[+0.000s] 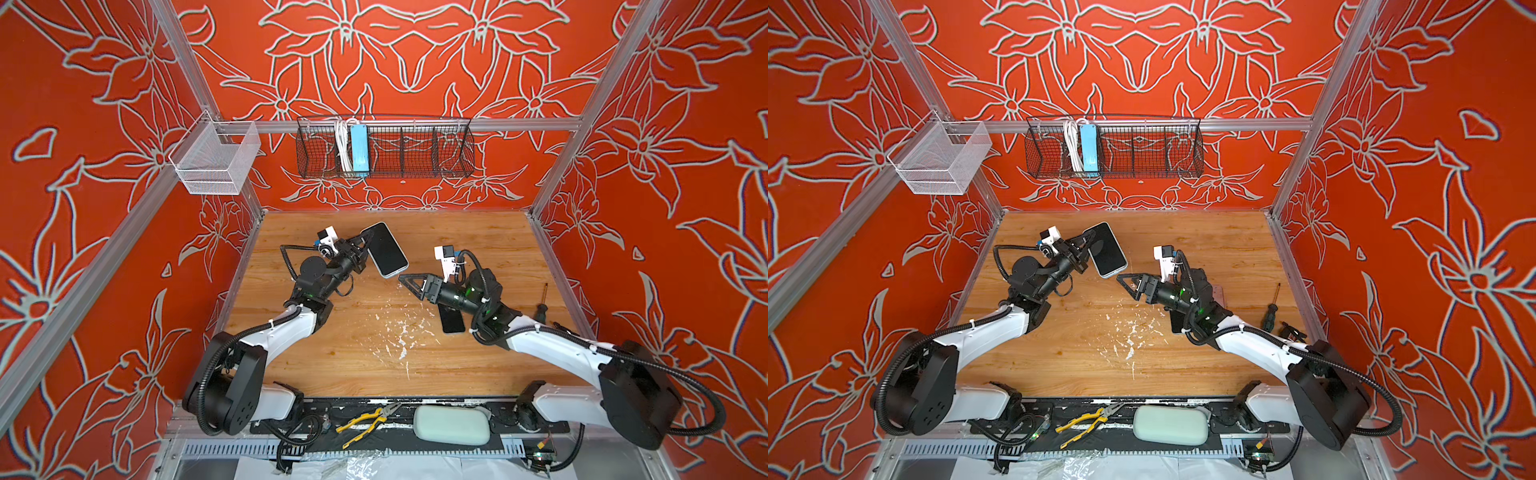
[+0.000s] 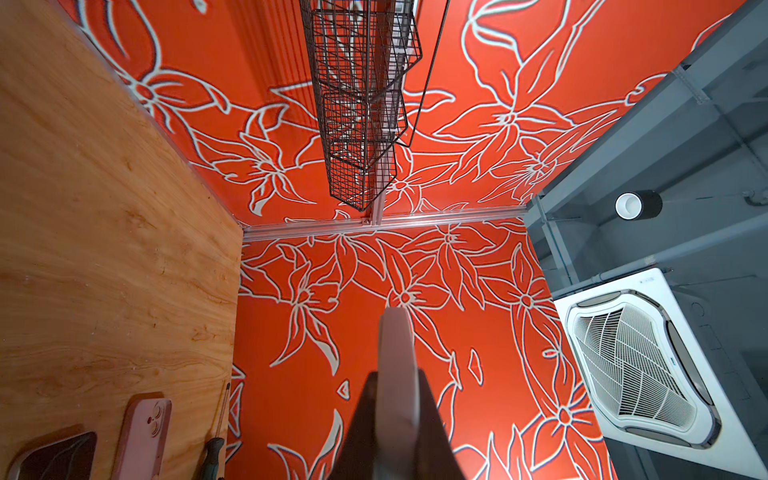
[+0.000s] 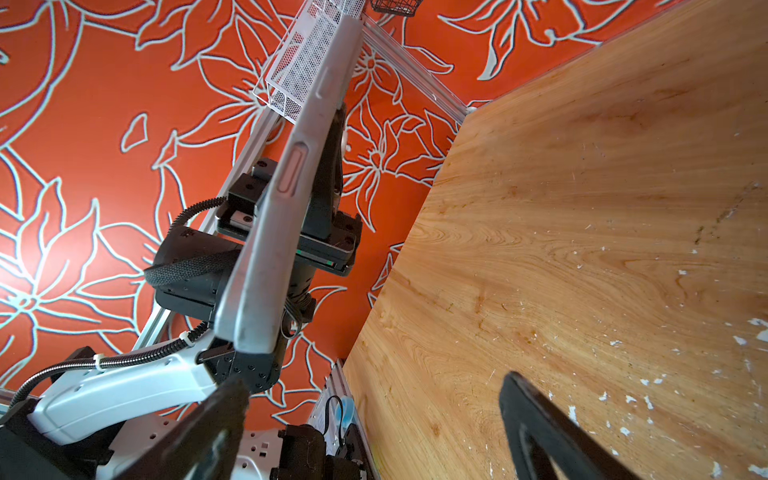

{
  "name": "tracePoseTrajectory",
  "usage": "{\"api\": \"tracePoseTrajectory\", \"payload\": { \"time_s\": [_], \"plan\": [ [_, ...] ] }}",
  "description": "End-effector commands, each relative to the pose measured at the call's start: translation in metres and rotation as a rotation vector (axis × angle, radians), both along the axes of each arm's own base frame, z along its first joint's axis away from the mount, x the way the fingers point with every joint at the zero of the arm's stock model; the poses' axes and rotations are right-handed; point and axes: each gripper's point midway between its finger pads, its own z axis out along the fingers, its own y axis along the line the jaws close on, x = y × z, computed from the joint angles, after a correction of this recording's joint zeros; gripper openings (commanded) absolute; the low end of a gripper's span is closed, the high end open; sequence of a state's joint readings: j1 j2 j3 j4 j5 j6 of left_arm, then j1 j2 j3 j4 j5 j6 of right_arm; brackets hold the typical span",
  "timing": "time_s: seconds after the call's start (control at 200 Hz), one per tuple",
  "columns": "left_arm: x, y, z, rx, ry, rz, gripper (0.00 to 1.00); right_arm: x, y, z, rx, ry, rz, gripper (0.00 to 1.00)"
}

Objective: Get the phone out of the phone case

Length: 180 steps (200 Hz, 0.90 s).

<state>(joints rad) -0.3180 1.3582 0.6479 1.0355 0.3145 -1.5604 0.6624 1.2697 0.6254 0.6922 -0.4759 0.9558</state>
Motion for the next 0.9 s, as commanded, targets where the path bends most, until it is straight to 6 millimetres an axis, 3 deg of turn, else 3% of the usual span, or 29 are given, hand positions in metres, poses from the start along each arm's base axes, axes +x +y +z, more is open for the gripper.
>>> {"api": "tracePoseTrajectory", "payload": {
  "time_s": [0.0,0.591,0.896],
  "plan": [
    [-0.009,-0.003,0.038,-0.06,-0.112,-0.022,0.0,0.004,0.003,0.022,0.055,-0.037,-0.009,0.96],
    [-0.005,-0.014,0.033,-0.077,-0.105,-0.056,0.0,0.002,0.005,0.028,0.064,-0.061,0.006,0.96],
    [-0.013,-0.026,0.052,-0.139,-0.138,-0.106,0.0,0.014,-0.004,0.014,0.038,-0.039,-0.08,0.95]
  ]
}}
